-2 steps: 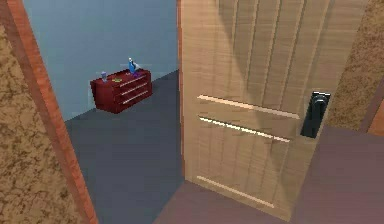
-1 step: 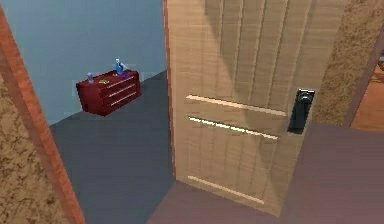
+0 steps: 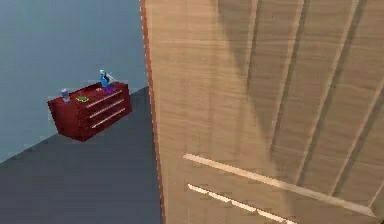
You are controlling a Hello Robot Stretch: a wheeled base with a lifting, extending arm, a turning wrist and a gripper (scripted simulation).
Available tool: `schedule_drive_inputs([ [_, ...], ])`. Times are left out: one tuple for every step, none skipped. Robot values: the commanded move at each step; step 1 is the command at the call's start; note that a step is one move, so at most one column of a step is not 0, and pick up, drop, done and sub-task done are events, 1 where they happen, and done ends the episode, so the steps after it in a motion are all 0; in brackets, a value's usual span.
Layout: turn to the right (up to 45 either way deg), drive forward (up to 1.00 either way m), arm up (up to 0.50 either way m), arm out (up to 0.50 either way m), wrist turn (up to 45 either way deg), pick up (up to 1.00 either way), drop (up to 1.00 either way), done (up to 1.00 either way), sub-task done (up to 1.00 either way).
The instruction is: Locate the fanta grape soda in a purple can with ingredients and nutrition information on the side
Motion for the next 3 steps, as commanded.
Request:
schedule_drive_inputs([
  [-33.0, 0.00, 0.00, 0.00, 0.0, 0.00, 0.00, 0.00, 0.00],
  [-3.0, 0.00, 0.00, 0.00, 0.0, 0.00, 0.00, 0.00, 0.00],
  [0.0, 0.35, 0.00, 0.00, 0.0, 0.00, 0.00, 0.00, 0.00],
])
